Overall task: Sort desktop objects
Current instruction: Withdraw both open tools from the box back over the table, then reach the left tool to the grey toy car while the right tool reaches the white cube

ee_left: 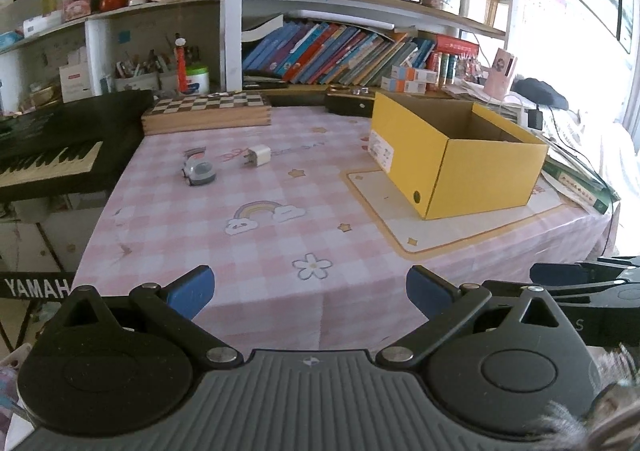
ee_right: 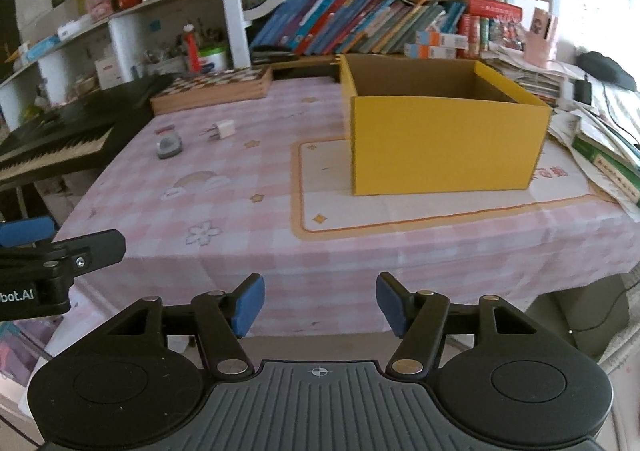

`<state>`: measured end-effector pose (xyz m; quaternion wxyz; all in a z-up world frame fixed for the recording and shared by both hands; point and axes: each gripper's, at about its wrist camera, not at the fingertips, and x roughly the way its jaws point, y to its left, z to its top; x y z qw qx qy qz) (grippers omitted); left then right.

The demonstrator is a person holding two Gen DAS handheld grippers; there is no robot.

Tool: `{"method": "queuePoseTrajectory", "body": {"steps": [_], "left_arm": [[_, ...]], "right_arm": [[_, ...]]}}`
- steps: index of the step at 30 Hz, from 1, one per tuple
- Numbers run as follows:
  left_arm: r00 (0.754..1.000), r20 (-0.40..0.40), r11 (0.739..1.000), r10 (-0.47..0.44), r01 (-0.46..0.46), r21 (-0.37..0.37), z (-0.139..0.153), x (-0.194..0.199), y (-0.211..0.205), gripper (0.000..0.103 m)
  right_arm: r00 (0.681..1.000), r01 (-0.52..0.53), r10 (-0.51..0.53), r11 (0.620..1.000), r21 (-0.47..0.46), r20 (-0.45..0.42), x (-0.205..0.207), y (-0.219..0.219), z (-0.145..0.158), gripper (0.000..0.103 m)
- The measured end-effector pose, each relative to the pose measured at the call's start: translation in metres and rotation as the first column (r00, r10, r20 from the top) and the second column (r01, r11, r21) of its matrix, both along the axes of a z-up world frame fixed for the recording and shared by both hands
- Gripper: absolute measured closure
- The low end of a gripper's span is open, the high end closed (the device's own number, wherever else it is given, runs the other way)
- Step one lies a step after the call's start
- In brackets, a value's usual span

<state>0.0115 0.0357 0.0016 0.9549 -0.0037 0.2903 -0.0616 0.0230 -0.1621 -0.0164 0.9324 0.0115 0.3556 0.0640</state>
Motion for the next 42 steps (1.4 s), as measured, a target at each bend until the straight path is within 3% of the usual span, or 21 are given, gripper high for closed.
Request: {"method": "queuePoseTrajectory", "body": {"steps": [28, 42], "left_arm": [[0.996, 0.023, 0.996, 0.089, -0.089, -0.018, 0.003, 0.001, 0.051, 0.0], [0.992, -0.007, 0.992, 0.127, -0.127, -0.014, -0.004, 0.064, 0.059, 0.0]], "right_arm": [[0.987, -0.162, 0.162, 0.986, -0.031, 0.02, 0.023, 0.069, 0.004, 0.037], [0.972, -0.233, 0.233, 0.972, -0.025, -0.002, 0.09, 0.083, -0.004, 0.037]]}}
